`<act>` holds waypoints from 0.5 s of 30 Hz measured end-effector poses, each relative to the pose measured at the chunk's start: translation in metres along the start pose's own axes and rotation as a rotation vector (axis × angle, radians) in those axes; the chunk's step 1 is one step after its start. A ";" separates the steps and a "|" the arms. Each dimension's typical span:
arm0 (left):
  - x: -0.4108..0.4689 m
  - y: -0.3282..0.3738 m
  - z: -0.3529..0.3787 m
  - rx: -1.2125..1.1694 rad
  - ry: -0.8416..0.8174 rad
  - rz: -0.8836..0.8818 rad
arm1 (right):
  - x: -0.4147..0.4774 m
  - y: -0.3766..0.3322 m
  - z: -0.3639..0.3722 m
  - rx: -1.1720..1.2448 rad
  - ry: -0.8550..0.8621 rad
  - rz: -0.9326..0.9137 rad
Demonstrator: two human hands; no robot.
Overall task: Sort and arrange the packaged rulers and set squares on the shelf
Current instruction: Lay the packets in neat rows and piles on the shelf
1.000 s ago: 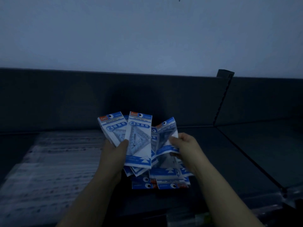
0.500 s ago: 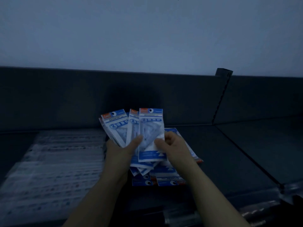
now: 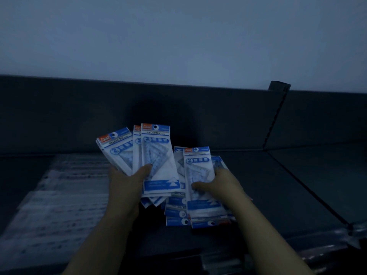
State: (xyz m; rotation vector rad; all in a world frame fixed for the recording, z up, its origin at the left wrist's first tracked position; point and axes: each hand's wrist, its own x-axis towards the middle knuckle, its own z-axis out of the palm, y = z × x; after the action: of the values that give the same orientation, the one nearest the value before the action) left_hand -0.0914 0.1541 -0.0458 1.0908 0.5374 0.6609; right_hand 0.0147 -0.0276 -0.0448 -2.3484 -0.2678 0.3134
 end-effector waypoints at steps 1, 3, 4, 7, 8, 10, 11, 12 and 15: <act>0.000 -0.001 -0.001 0.001 0.004 -0.001 | 0.000 0.002 -0.002 0.101 0.011 -0.007; 0.002 -0.002 -0.002 0.002 0.004 -0.002 | 0.000 0.007 -0.008 0.274 0.036 -0.028; 0.002 -0.003 -0.002 0.006 0.004 -0.003 | -0.001 0.009 -0.012 0.318 0.061 -0.031; 0.004 -0.005 -0.002 0.014 0.004 -0.013 | 0.002 0.017 -0.025 0.347 0.163 0.029; 0.004 -0.006 -0.001 0.012 0.000 -0.018 | 0.002 0.017 -0.028 0.372 0.188 0.054; 0.003 -0.008 0.003 0.018 -0.021 -0.020 | 0.000 0.013 -0.031 0.504 0.191 0.089; 0.002 -0.010 0.006 0.024 -0.035 -0.023 | -0.002 0.009 -0.030 0.614 0.163 0.101; 0.000 -0.012 0.010 0.028 -0.057 -0.026 | -0.005 0.002 -0.028 0.725 0.116 0.117; -0.009 -0.019 0.023 0.049 -0.122 -0.041 | -0.006 -0.013 -0.015 0.828 0.026 0.155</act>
State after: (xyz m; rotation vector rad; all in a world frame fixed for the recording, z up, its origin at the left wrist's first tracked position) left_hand -0.0775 0.1278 -0.0545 1.1556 0.4711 0.5441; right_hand 0.0125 -0.0292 -0.0244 -1.5517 0.0609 0.3782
